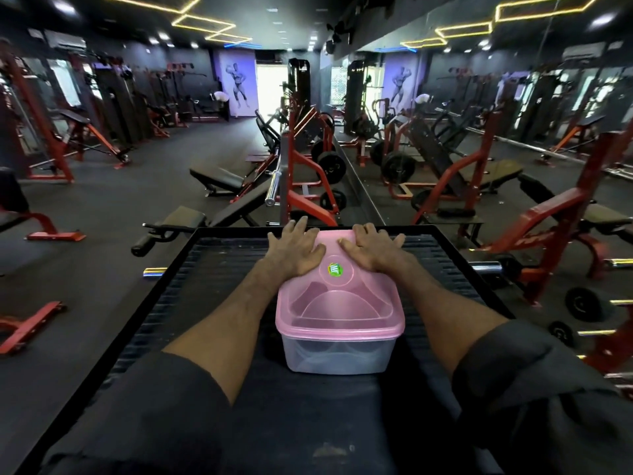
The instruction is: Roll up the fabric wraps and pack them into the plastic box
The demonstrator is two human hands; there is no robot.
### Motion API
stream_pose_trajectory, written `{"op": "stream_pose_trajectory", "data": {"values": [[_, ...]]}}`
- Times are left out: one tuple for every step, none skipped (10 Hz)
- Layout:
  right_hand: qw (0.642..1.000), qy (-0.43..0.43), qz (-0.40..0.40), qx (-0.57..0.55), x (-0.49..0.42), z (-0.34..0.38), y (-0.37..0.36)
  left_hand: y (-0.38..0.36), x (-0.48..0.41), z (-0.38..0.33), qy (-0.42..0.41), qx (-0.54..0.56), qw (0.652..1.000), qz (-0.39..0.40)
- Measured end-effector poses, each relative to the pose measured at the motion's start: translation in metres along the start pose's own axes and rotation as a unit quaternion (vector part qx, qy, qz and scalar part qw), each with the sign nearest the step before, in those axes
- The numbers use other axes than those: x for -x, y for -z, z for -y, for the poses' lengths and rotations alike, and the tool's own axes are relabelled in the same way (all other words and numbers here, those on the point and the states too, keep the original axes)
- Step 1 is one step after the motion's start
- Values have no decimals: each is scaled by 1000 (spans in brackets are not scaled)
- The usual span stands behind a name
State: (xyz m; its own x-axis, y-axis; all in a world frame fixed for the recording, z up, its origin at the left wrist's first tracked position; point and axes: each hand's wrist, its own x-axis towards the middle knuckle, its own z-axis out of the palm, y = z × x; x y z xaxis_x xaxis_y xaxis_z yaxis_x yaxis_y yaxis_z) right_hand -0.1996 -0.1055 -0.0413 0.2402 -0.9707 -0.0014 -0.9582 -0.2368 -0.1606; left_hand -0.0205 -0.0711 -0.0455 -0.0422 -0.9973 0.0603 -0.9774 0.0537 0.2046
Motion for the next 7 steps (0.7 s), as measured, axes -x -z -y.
{"op": "stream_pose_trajectory", "data": {"values": [[999,1,6,31,4,2,6,-2,12,-2,-16,16,1000,13],[998,57,33,26,17,9,5,-11,18,6,-13,35,998,54],[996,79,29,26,27,9,-2,-17,14,12,-25,33,998,57],[997,77,29,7,32,10,-5,-19,15,14,-21,43,998,51],[997,76,30,0,34,11,-5,-23,12,15,-26,35,998,45],[996,83,18,-3,32,10,-8,-24,10,14,-30,29,998,52],[989,112,-48,-78,33,5,-7,-24,10,12,-25,27,998,47]]}}
